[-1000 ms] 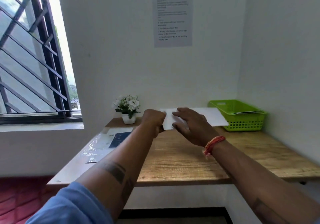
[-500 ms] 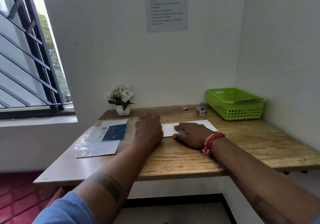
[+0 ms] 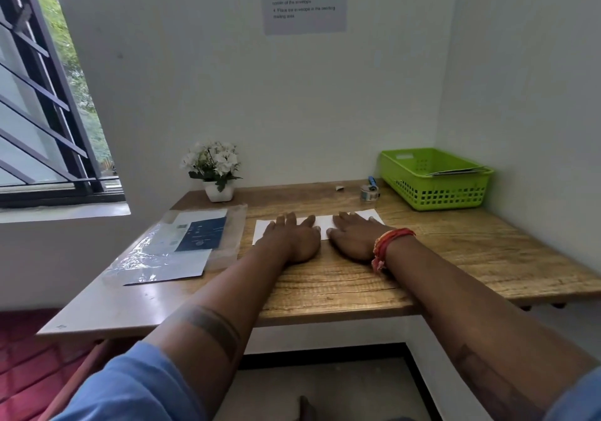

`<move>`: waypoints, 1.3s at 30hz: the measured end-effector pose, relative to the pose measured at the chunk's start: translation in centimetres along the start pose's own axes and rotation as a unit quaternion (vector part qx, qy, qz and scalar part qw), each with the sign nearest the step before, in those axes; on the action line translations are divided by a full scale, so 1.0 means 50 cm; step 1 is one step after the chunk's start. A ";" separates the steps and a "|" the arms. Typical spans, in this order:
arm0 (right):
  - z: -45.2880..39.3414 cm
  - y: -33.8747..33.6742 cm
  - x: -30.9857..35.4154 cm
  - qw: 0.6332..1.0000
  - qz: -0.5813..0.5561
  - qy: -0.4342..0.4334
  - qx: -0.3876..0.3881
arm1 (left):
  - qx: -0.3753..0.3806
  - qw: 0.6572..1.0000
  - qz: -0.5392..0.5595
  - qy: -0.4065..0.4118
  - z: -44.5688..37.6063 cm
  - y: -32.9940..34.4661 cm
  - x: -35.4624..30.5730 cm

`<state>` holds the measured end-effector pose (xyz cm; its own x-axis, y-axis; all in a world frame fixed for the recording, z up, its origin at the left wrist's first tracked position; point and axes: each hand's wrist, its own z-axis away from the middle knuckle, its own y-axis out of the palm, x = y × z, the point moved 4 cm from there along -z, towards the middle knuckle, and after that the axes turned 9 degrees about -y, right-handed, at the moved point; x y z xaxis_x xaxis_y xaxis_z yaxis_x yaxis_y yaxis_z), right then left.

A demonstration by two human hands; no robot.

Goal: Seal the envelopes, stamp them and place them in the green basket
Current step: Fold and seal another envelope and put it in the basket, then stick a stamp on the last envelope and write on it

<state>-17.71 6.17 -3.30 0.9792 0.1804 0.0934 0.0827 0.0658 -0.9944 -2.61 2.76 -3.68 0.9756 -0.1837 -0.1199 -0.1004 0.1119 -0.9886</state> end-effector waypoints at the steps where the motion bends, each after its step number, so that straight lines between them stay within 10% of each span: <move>1: -0.001 0.000 -0.006 1.000 -0.005 0.011 0.004 | 0.004 1.000 -0.002 -0.005 0.003 0.000 0.000; 14: 0.001 -0.057 -0.095 0.992 0.043 0.078 -0.086 | 0.066 0.997 -0.027 -0.021 -0.013 -0.039 -0.017; 19: -0.045 -0.094 -0.163 0.939 -0.061 0.115 -0.319 | -0.085 0.996 0.005 0.029 -0.066 -0.089 -0.073; 26: -0.157 -0.078 -0.208 0.946 0.036 0.181 -0.268 | -0.178 0.944 0.268 0.069 -0.150 -0.080 -0.103; 32: -0.191 -0.087 -0.182 0.894 -0.308 -0.002 -0.326 | -0.185 0.873 0.449 0.050 -0.194 -0.066 -0.053; 39: -0.180 -0.091 -0.155 0.856 -0.417 -0.108 -0.285 | -0.104 0.790 0.603 0.020 -0.193 -0.061 -0.026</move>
<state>-24.02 -4.35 0.07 0.4828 0.4848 0.7293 0.8743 -0.2184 -0.4336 -5.44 -6.79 -1.38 0.1384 -0.0971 -0.9856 -0.9872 0.0663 -0.1451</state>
